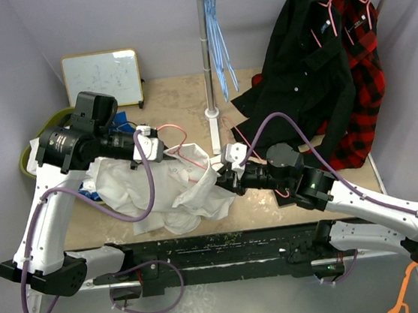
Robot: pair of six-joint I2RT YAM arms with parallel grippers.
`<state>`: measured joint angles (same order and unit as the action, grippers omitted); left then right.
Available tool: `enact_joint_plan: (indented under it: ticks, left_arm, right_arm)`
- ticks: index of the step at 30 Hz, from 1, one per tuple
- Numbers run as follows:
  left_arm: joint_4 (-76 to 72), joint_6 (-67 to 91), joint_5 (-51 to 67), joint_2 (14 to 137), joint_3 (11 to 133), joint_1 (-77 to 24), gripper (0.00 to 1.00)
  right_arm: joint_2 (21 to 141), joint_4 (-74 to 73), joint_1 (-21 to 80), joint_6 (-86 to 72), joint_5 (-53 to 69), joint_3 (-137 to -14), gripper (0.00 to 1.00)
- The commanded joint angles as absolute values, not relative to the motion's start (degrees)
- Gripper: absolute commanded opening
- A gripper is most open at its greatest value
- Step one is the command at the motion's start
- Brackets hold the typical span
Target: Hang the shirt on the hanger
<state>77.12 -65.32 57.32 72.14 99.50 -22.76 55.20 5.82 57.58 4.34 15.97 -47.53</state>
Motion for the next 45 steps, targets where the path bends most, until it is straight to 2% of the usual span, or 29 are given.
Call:
enact_joint_plan:
  ticks: [1, 3, 7, 15, 19, 22, 30, 35, 40, 42, 43, 44, 45]
  left_arm:
    - [72.28, -63.35, 62.10, 72.41, 99.87, -22.76, 0.00]
    - [70.98, -62.07, 62.05, 72.80, 100.49, -22.77, 0.00]
    - [68.32, -58.68, 60.86, 74.52, 104.66, -22.76, 0.00]
    - [62.55, -49.53, 56.39, 80.16, 122.71, -22.76, 0.00]
    - [59.38, -44.21, 55.16, 82.45, 130.55, -22.73, 0.00]
    - [58.86, -42.99, 56.56, 81.62, 128.88, -22.04, 0.00]
    - [58.30, -44.38, 59.64, 76.24, 110.98, -22.03, 0.00]
    - [56.27, -42.96, 59.55, 75.65, 107.09, -21.97, 0.00]
    - [51.07, -38.82, 49.96, 74.11, 101.04, -21.58, 0.14]
    - [49.48, -37.04, 45.33, 72.84, 98.21, -20.98, 0.23]
    - [50.21, -37.35, 44.37, 72.30, 97.34, -20.38, 0.32]
    - [51.56, -38.00, 43.83, 71.77, 96.88, -20.20, 0.48]
    - [53.60, -39.54, 43.77, 71.34, 96.72, -20.18, 0.93]
  right_arm:
    - [57.01, 9.07, 57.92, 2.84, 16.43, -53.61, 0.00]
    - [57.66, 7.06, 57.92, 1.97, 12.32, -56.67, 0.00]
    - [60.02, -5.07, 57.92, 2.00, 2.73, -71.32, 0.00]
    - [69.59, -22.54, 57.91, 10.70, -4.84, -105.15, 0.00]
    - [75.65, -27.62, 57.92, 13.69, -5.37, -117.52, 0.00]
    - [75.96, -27.76, 57.52, 14.17, -5.51, -114.10, 0.00]
    - [67.22, -15.37, 50.35, 3.07, 9.20, -85.86, 0.00]
    - [65.21, -11.64, 49.11, 0.17, 10.96, -80.11, 0.00]
    - [61.35, -6.64, 48.78, -2.90, 6.07, -71.01, 0.00]
    - [58.92, -5.45, 48.78, -4.47, 4.95, -67.06, 0.00]
    - [57.76, -5.29, 48.78, -5.26, 4.40, -65.34, 0.00]
    - [56.70, -5.28, 48.78, -6.06, 3.83, -63.82, 0.00]
    - [55.74, -5.42, 48.77, -6.92, 3.50, -62.48, 0.00]
